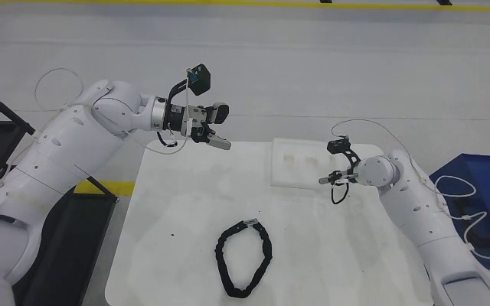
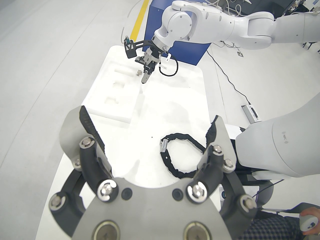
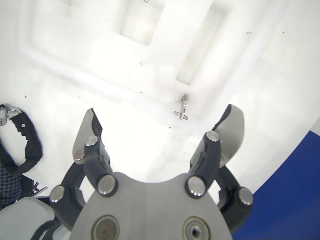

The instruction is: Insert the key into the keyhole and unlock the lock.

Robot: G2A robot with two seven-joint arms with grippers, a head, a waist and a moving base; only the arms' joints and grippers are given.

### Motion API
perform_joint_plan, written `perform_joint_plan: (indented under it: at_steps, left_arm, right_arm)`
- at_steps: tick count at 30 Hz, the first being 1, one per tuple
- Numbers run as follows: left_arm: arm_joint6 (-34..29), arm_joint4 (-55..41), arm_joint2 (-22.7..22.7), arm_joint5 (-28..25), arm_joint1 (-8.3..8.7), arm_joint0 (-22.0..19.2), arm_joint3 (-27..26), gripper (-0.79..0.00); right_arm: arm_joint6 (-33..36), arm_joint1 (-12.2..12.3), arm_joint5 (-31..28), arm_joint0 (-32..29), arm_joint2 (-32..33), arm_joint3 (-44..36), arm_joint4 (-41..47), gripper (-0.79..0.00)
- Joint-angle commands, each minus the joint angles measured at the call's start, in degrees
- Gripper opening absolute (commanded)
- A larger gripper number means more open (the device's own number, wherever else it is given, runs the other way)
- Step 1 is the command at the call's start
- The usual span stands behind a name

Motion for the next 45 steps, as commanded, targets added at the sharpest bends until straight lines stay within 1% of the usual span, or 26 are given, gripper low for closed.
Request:
perform_joint_plan:
  at_steps: [1, 3, 4, 6, 12, 13, 19, 22, 24, 25, 26, 31, 34, 40, 45]
  left_arm:
    - [0.00, 0.00, 0.00, 0.00, 0.00, 0.00, 0.00, 0.000]
    - [0.00, 0.00, 0.00, 0.00, 0.00, 0.00, 0.00, 0.000]
    - [0.00, 0.00, 0.00, 0.00, 0.00, 0.00, 0.00, 0.000]
    - [0.00, 0.00, 0.00, 0.00, 0.00, 0.00, 0.00, 0.000]
    - [0.00, 0.00, 0.00, 0.00, 0.00, 0.00, 0.00, 0.000]
    - [0.00, 0.00, 0.00, 0.00, 0.00, 0.00, 0.00, 0.000]
    - [0.00, 0.00, 0.00, 0.00, 0.00, 0.00, 0.00, 0.000]
    - [0.00, 0.00, 0.00, 0.00, 0.00, 0.00, 0.00, 0.000]
    - [0.00, 0.00, 0.00, 0.00, 0.00, 0.00, 0.00, 0.000]
    - [0.00, 0.00, 0.00, 0.00, 0.00, 0.00, 0.00, 0.000]
    - [0.00, 0.00, 0.00, 0.00, 0.00, 0.00, 0.00, 0.000]
    - [0.00, 0.00, 0.00, 0.00, 0.00, 0.00, 0.00, 0.000]
    - [0.00, 0.00, 0.00, 0.00, 0.00, 0.00, 0.00, 0.000]
    - [0.00, 0.00, 0.00, 0.00, 0.00, 0.00, 0.00, 0.000]
    - [0.00, 0.00, 0.00, 0.00, 0.00, 0.00, 0.00, 0.000]
  right_arm:
    - [0.27, -0.07, 0.28, 0.10, -0.18, 0.42, -0.02, -0.434]
    - [0.48, -0.15, 1.15, 0.35, -0.55, 0.71, -0.92, -0.425]
    - [0.31, -0.19, 1.69, 0.45, -0.78, 0.67, -1.58, -0.431]
    - [-0.04, -0.27, 2.21, 0.53, -0.98, 0.53, -2.06, -0.471]
    - [-0.29, -0.35, 3.49, 0.83, -1.52, 0.68, -4.33, -0.483]
    - [-0.09, -0.39, 3.53, 0.86, -1.54, 0.87, -4.23, -0.499]
    - [0.15, -0.62, 3.48, 1.09, -1.88, 1.75, -4.22, -0.526]
    - [-0.56, -0.78, 3.15, 1.16, -2.06, 2.69, -4.09, -0.610]
    - [-1.11, -0.93, 2.96, 1.22, -2.30, 3.33, -4.01, -0.637]
    - [-1.43, -1.01, 3.00, 1.27, -2.41, 3.75, -4.06, -0.665]
    - [-1.75, -1.08, 3.11, 1.33, -2.52, 4.15, -4.14, -0.671]
    - [-4.01, -1.44, 4.30, 1.71, -2.82, 5.57, -4.72, -0.662]
    - [-5.57, -1.60, 4.75, 1.92, -2.89, 6.15, -5.19, -0.625]
    - [-4.07, -2.11, 4.85, 2.71, -3.56, 7.68, -4.96, -0.628]
    - [-4.31, -2.41, 4.60, 3.07, -3.74, 8.90, -4.68, -0.637]
